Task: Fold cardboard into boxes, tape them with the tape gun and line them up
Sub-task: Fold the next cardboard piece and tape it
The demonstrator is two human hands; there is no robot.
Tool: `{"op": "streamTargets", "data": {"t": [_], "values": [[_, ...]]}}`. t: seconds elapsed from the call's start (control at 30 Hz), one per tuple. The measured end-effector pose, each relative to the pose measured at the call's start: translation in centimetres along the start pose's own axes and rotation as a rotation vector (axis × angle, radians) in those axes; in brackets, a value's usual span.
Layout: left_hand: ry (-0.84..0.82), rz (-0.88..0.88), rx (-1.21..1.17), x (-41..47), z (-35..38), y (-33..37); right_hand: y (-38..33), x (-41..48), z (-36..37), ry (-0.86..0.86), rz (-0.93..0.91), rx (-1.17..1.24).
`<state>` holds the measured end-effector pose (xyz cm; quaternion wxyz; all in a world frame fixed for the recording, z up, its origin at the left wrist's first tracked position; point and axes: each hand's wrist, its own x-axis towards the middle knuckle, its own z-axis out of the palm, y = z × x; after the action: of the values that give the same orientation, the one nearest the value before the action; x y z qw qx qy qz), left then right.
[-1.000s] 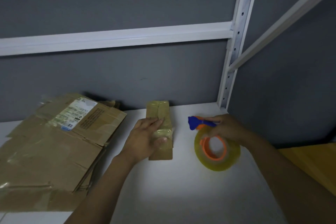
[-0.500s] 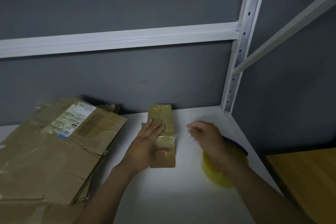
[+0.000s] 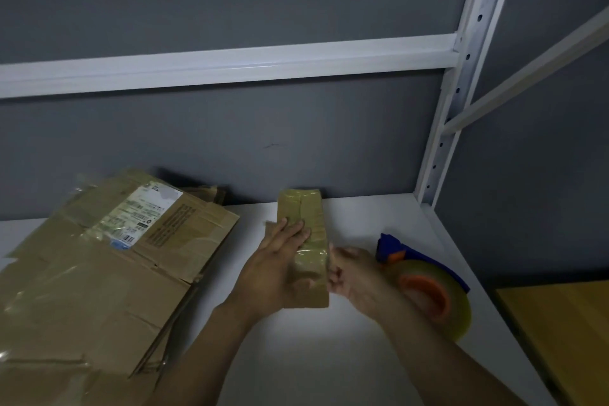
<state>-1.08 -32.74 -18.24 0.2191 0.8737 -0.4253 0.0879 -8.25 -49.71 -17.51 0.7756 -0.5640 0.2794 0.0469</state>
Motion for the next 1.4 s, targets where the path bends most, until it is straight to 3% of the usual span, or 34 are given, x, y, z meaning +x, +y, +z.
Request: {"op": "streamTargets", "data": {"t": [0.07,0.13,0.2,0.27,0.3,0.37,0.47,0.7,0.87,1.07,1.13,1.3,1.4], "values": [[0.024,0.002,0.001,-0.3,-0.2,0.0,1.5,0.3,0.6,0.008,0.091,-0.009],[0.0,0.015,0.007,-0.5,-0.4,0.1,2.2,-0.1,0.9,0.071,0.027,-0.096],[-0.048,0.018,-0.021,-0.1,-0.6,0.1,2.1,-0.7,0.8,0.157,-0.33,-0.356],[-0.072,0.01,-0.149,0.3,-1.1,-0.1,1.2,-1.3,0.1,0.137,-0.744,-0.677],[-0.089,-0.002,-0.255,0.4,-1.6,-0.4,0.8,-1.4,-0.3,0.083,-0.867,-0.822],[-0.133,-0.022,-0.463,0.3,-3.1,-1.7,0.1,-0.7,-1.4,-0.026,-0.945,-1.003],[-0.156,0.013,-0.498,0.1,-4.8,-3.6,-1.1,0.6,-2.9,-0.124,-0.964,-1.183],[0.017,0.068,-0.354,1.2,-3.6,-4.0,-1.8,3.0,-4.2,-0.221,-1.076,-1.174],[0.026,0.133,-0.288,1.2,-3.3,-4.3,-2.7,2.9,-4.1,-0.297,-1.052,-1.193],[0.191,0.083,-0.223,0.0,-1.4,-2.2,-1.0,2.6,-3.1,-0.14,-1.054,-1.058],[0.174,0.054,-0.201,-0.4,-1.1,-1.9,-0.7,2.1,-2.6,-0.108,-1.032,-1.052],[0.079,-0.008,-0.255,-0.3,-2.2,-1.6,-2.1,1.1,-3.1,-0.261,-0.843,-0.987],[0.144,-0.025,-0.175,0.4,-1.8,-1.2,-1.7,1.6,-1.9,-0.124,-0.895,-0.966]]}}
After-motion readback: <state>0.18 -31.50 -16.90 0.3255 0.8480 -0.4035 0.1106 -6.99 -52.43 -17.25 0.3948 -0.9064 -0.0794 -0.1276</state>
